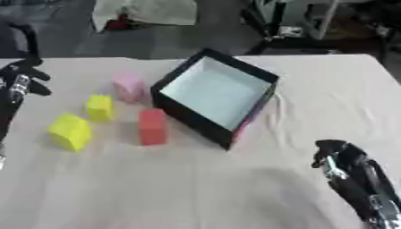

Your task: Pick up objects on the table and place them in the box.

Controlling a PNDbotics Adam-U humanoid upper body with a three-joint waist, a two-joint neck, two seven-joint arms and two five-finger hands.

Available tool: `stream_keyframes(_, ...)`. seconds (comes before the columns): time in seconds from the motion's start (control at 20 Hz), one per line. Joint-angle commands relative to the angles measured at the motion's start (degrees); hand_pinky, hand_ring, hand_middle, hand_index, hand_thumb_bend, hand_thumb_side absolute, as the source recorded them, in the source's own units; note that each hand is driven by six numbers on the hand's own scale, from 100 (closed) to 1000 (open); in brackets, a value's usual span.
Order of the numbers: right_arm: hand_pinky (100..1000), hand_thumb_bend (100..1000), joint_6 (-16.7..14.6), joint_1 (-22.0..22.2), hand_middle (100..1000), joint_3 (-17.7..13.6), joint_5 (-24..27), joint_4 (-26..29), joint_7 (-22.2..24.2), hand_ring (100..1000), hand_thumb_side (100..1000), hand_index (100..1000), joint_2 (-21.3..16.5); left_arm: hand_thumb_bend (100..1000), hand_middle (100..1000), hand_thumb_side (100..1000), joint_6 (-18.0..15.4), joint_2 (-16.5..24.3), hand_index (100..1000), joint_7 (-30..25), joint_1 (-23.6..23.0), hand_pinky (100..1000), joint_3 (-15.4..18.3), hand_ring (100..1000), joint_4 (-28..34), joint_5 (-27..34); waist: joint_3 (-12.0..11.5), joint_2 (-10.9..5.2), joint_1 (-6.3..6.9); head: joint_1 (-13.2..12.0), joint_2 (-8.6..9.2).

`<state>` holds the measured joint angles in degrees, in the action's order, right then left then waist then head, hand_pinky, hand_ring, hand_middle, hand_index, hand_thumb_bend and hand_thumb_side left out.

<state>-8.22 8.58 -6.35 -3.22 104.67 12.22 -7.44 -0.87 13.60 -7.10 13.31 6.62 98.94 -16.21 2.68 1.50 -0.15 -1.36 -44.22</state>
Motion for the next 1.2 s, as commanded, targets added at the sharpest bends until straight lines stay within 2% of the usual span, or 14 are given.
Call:
stream_keyframes(0.05, 708, 100, 0.0, -0.3, 491, -0.4, 0.1, 0.7, -0.1, 493, 475, 679, -1.0, 100, 583, 845, 0.1, 4.3, 824, -0.9, 2.0, 612, -0.3, 509, 0.6, -0.6, 0.1, -0.17, -0.43, 0.1, 0.10)
stream_keyframes(0.25, 708, 100, -0.1, -0.3, 492, -0.2, 0.1, 0.7, 0.1, 493, 473, 679, -1.3, 100, 613, 799, 0.1, 13.0, 837, -5.1, 5.8, 645, -3.1, 539, -2.0, -1.6, 0.4, -0.45, -0.13, 0.1, 0.10)
stream_keyframes(0.4, 708, 100, -0.1, -0.2, 492, -0.2, 0.1, 0.7, 0.1, 493, 473, 679, -1.6, 100, 684, 748, -1.2, 20.1, 858, -11.5, 9.0, 696, -6.4, 609, -4.1, -3.2, 0.8, -0.64, 0.12, 0.2, 0.10)
stream_keyframes(0.45, 708, 100, -0.1, -0.1, 492, -0.2, 0.0, 0.7, 0.1, 493, 473, 679, -1.7, 100, 705, 741, -1.8, 22.5, 865, -14.9, 10.3, 709, -7.8, 630, -4.7, -3.9, 0.9, -0.70, 0.23, 0.2, 0.10)
stream_keyframes(0.6, 708, 100, -0.1, 0.0, 492, -0.1, 0.0, 0.6, 0.2, 493, 473, 679, -2.0, 100, 775, 596, -4.7, 29.3, 887, -28.1, 15.1, 758, -12.8, 722, -5.6, -6.1, 1.1, -0.98, 0.62, -0.1, 0.10)
stream_keyframes(0.65, 708, 100, -0.1, 0.2, 492, -0.1, -0.1, 0.6, 0.2, 493, 473, 679, -2.2, 100, 788, 572, -5.7, 31.3, 893, -32.1, 17.0, 768, -14.8, 740, -6.0, -6.5, 1.2, -1.09, 0.76, -0.2, 0.10)
stream_keyframes(0.75, 708, 100, -0.1, 0.4, 492, 0.0, -0.3, 0.5, 0.3, 493, 473, 679, -2.4, 186, 810, 521, -7.4, 34.2, 903, -39.7, 21.0, 789, -19.4, 776, -6.9, -6.9, 1.3, -1.32, 1.03, -0.3, 0.10)
stream_keyframes(0.85, 708, 100, -0.1, 0.5, 492, 0.1, -0.3, 0.5, 0.3, 493, 471, 679, -2.7, 286, 831, 509, -9.4, 35.7, 913, -43.6, 24.6, 807, -24.9, 806, -8.6, -8.5, 1.4, -1.49, 1.23, -0.4, 0.10)
stream_keyframes(0.95, 708, 100, -0.2, 0.5, 492, 0.1, -0.3, 0.5, 0.4, 493, 471, 679, -2.8, 379, 849, 489, -11.9, 35.8, 922, -44.6, 27.4, 820, -29.6, 829, -11.2, -11.1, 1.5, -1.63, 1.34, -0.4, 0.10)
stream_keyframes(1.05, 709, 100, -0.1, 0.6, 492, 0.1, -0.3, 0.5, 0.4, 493, 471, 679, -2.9, 432, 854, 489, -14.7, 35.0, 924, -44.8, 29.4, 823, -32.6, 834, -14.4, -13.6, 1.5, -1.71, 1.37, -0.3, 0.10)
stream_keyframes(1.2, 709, 100, -0.2, 0.6, 492, 0.2, -0.3, 0.4, 0.4, 493, 472, 679, -2.9, 487, 862, 483, -18.7, 33.2, 925, -44.9, 31.5, 832, -34.8, 851, -18.8, -17.4, 1.5, -1.75, 1.37, -0.1, 0.10)
